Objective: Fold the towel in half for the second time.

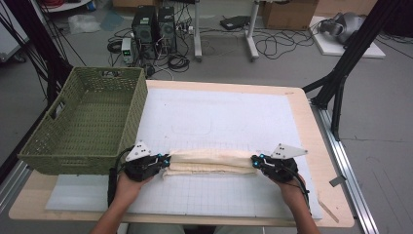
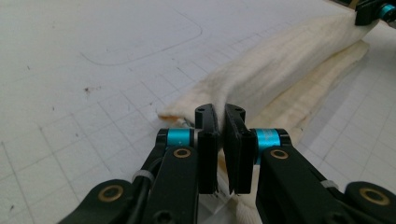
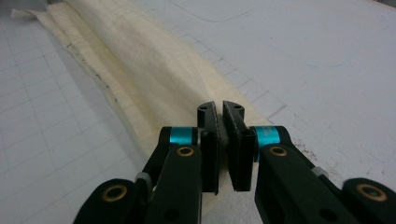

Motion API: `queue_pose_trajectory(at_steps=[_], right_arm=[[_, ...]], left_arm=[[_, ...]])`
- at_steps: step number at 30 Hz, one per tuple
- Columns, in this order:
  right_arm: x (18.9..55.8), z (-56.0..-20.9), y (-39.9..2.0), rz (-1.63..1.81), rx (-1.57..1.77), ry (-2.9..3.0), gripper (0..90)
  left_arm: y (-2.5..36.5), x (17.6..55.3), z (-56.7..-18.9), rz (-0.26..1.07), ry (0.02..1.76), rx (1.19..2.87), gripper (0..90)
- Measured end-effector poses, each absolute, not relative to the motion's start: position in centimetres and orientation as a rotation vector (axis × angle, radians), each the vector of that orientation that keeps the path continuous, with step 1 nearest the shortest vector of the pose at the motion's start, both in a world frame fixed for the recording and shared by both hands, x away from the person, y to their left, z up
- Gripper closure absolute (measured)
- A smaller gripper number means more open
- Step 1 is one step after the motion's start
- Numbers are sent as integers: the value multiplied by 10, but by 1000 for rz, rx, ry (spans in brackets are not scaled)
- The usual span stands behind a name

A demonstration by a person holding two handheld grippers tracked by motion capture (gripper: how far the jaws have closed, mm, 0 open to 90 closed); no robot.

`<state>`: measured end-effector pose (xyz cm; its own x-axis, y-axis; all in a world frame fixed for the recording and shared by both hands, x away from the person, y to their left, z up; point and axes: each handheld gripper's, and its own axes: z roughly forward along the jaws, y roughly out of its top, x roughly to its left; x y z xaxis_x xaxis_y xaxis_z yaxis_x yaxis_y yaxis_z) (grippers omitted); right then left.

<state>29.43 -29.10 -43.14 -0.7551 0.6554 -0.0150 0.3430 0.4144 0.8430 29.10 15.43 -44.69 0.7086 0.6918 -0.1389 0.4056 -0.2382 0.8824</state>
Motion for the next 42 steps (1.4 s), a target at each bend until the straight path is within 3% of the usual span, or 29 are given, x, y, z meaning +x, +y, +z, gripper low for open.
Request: queue_pose_trajectory(at_steps=[3,6,10,17,22,28,30,34,36,39,42], right_arm=[[291,-431,-290,1253,840,2343,854],[290,-433,-291,1235,837,2356,853],[288,-432,-292,1234,835,2366,853],[287,-434,-290,1212,818,2388,853],[287,-434,-289,1202,803,2401,848],[286,-435,-293,1210,824,2402,826],[286,-434,-295,1218,833,2393,788],[285,-423,-300,1297,922,2282,558],[284,-414,-302,1368,970,2190,489],[281,-401,-294,1418,994,2120,475],[280,-400,-269,1397,973,2160,531]], left_arm=[[155,290,-446,330,883,1863,788],[155,289,-443,340,911,1829,589],[154,288,-430,366,895,1739,463],[151,294,-406,383,857,1641,506],[133,317,-413,330,906,1725,682],[121,313,-430,308,923,1854,708],[119,310,-437,313,926,1895,709],[119,305,-445,327,937,1916,706],[120,304,-447,325,934,1923,700],[119,303,-448,328,933,1930,688],[118,303,-450,329,931,1944,676]])
